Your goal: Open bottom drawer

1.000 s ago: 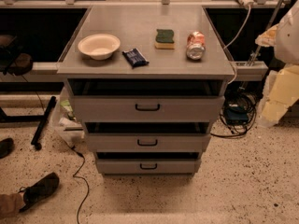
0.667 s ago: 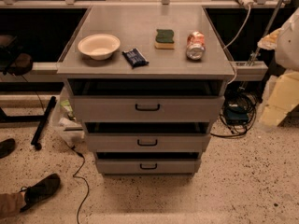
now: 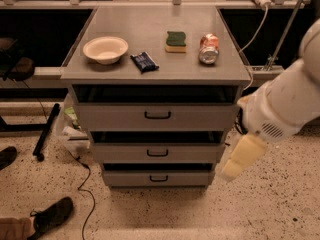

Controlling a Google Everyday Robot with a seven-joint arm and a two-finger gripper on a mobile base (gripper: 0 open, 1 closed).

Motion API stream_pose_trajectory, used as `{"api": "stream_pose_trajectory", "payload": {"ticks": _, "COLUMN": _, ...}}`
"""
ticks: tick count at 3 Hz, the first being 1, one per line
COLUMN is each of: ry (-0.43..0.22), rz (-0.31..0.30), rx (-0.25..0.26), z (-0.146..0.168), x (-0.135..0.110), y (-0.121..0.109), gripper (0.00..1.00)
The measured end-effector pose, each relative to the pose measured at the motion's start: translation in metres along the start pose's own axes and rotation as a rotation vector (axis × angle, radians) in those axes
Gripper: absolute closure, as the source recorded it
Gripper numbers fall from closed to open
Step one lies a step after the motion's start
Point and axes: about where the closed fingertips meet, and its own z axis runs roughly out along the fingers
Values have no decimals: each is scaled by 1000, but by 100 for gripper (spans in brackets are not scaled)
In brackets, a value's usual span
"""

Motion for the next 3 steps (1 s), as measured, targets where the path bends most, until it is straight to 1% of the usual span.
{"api": "stream_pose_trajectory", "payload": {"ticks": 1, "ry": -25, "rz": 59, "rx": -70, "z": 109, "x": 6, "y": 48, "gripper": 0}}
{"api": "stream_pose_trajectory", "payload": {"ticks": 2, "ry": -25, "rz": 59, "rx": -70, "z": 109, "x": 6, "y": 48, "gripper": 0}}
{"api": "stream_pose_trajectory", "payload": {"ticks": 3, "ry": -18, "rz": 98, "rx": -66, "z": 123, "x": 15, "y": 45, "gripper": 0}}
